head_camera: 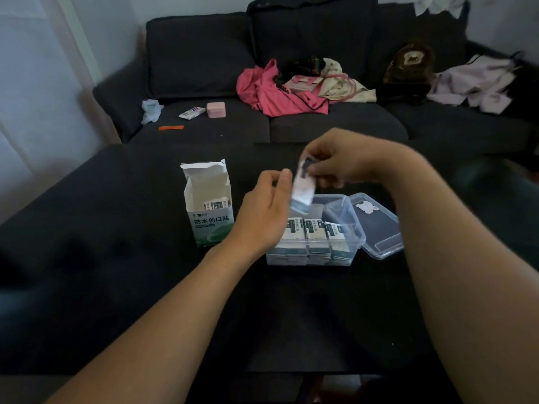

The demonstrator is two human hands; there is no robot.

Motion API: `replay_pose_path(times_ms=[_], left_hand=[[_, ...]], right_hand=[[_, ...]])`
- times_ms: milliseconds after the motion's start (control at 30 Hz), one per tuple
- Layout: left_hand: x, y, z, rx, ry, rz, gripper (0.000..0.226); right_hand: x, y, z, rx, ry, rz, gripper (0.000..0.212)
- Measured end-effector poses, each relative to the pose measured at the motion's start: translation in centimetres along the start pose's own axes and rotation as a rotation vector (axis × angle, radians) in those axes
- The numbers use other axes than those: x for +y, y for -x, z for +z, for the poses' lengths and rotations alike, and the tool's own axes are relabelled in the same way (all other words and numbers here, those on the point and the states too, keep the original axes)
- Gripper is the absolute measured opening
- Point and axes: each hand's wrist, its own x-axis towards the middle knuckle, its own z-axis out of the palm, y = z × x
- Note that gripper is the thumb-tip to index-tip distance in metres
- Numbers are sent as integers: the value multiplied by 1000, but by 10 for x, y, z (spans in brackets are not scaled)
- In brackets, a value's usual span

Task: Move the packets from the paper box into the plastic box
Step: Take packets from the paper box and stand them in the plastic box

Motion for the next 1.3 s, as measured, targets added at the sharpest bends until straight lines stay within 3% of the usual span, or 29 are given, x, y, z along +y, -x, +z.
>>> replay_pose_path(times_ms=[67, 167, 267, 433, 567, 700, 833, 1167, 1300], left_hand=[[-7, 0, -4, -49, -211, 133, 39], [-13, 4, -6, -248, -473, 282, 39], [-13, 8, 4, -423, -581, 360, 50], [-16, 11, 17, -584, -651, 397, 42], [-19, 11, 16, -609, -642, 343, 37], [-19, 11, 18, -599, -666, 321, 33], [-17, 12, 18, -595, -663, 309, 33], [-14, 12, 17, -572, -630, 270, 29], [-13, 12, 15, -574, -583, 233, 40]], right_hand=[[19, 4, -14, -21, 209, 94, 12], [34, 6, -9, -152, 314, 238, 12], [37, -2, 12, -203, 398, 265, 20], [41, -16, 35, -260, 502, 295, 8], [44, -22, 46, -266, 502, 345, 9], [50, -27, 56, -173, 458, 379, 31], [51, -27, 61, -90, 409, 404, 40], [50, -27, 62, -87, 430, 436, 47], [52, -27, 59, -73, 411, 390, 41]])
